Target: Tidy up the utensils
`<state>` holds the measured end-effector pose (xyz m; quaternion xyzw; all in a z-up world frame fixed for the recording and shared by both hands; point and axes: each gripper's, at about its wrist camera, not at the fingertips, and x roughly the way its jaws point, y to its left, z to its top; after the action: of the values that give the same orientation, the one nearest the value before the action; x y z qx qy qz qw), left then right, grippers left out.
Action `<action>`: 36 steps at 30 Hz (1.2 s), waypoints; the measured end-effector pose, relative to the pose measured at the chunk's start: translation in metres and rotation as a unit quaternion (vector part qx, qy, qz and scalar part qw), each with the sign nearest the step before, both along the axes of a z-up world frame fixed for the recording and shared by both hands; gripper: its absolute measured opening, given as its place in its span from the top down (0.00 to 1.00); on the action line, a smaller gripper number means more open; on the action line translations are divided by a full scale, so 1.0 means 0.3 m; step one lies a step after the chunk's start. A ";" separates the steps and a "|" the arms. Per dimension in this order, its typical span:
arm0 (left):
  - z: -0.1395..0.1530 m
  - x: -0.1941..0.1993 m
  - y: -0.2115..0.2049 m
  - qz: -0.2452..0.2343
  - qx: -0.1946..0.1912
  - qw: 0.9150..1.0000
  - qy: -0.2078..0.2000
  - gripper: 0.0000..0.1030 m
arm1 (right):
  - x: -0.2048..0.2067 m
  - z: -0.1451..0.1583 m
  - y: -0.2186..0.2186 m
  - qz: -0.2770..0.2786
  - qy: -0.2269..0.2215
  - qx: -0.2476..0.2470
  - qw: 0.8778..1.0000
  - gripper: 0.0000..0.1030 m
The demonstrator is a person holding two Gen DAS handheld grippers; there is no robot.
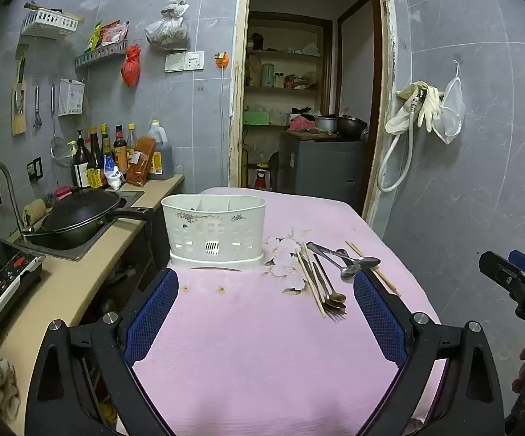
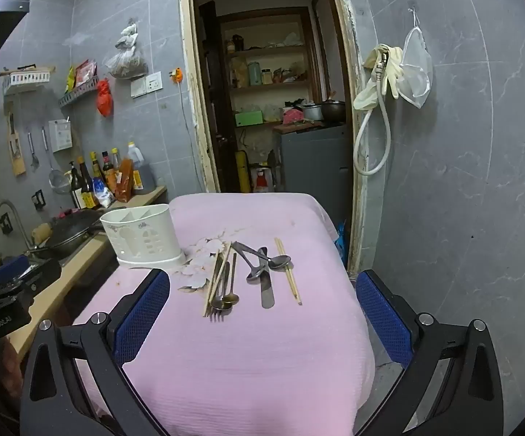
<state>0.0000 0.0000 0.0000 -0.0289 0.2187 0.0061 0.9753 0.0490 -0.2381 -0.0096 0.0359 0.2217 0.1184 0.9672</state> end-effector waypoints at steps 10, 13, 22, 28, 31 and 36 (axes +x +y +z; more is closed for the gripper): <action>0.000 0.000 0.000 0.000 0.000 1.000 0.001 0.08 | 0.013 0.001 0.014 0.004 0.002 0.008 1.000 0.00; 0.000 0.000 0.000 0.000 0.000 1.000 0.002 0.08 | 0.012 0.002 0.022 0.003 0.002 0.007 1.000 0.00; 0.000 -0.001 0.000 0.001 0.000 1.000 0.002 0.08 | 0.006 -0.025 0.031 0.005 0.005 0.011 1.000 0.00; -0.005 0.000 -0.002 -0.001 0.001 1.000 0.001 0.08 | 0.000 -0.028 0.033 0.004 0.006 0.013 1.000 0.00; -0.005 -0.001 -0.002 -0.001 0.001 1.000 0.001 0.08 | 0.016 -0.017 0.022 0.007 0.006 0.012 1.000 0.00; -0.005 -0.001 -0.002 -0.001 0.002 1.000 0.001 0.08 | 0.021 -0.023 0.033 0.009 0.006 0.014 1.000 0.00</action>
<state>-0.0003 -0.0007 -0.0014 -0.0268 0.2195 0.0051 0.9752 0.0554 -0.2284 -0.0164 0.0478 0.2266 0.1294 0.9642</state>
